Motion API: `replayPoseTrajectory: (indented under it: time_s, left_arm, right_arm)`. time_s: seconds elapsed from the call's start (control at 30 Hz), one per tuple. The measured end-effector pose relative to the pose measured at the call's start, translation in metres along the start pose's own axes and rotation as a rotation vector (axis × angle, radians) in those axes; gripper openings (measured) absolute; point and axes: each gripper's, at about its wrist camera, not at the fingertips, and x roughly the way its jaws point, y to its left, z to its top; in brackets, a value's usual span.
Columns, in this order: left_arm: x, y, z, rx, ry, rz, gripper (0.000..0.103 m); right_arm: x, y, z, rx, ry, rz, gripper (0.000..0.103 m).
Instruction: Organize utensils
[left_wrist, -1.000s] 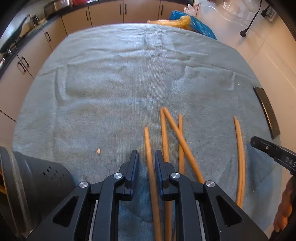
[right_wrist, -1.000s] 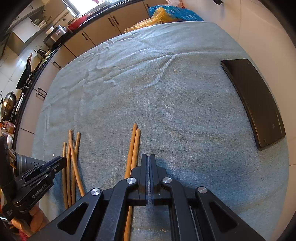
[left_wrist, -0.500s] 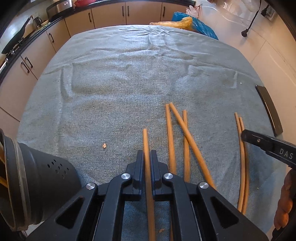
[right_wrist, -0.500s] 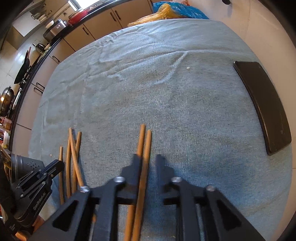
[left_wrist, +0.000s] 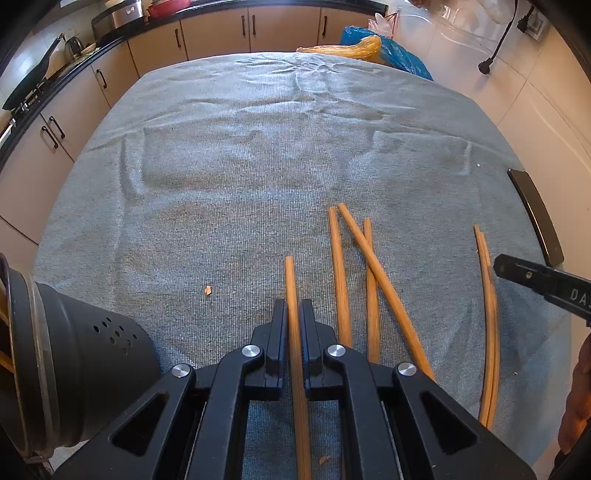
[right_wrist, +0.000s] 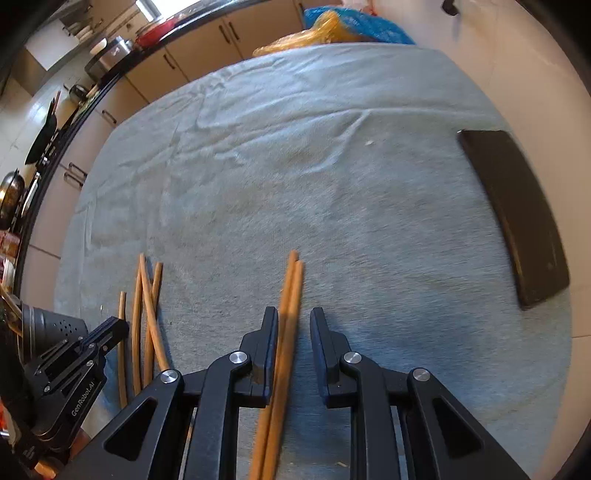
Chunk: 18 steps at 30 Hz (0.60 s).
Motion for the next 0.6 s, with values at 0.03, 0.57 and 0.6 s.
replayPoseTrajectory:
  time_s: [0.03, 0.57, 0.6]
  left_arm:
    - [0.0, 0.0, 0.0, 0.0, 0.0, 0.001, 0.006]
    - [0.002, 0.0, 0.002, -0.001, 0.004, -0.005, 0.006]
    - [0.002, 0.0, 0.003, -0.002, 0.004, -0.003, 0.006]
  right_arm:
    - [0.0, -0.001, 0.001, -0.004, 0.004, -0.01, 0.019]
    - [0.013, 0.007, 0.001, -0.058, 0.049, -0.094, 0.017]
    - [0.014, 0.008, 0.002, -0.064, 0.052, -0.101, 0.017]
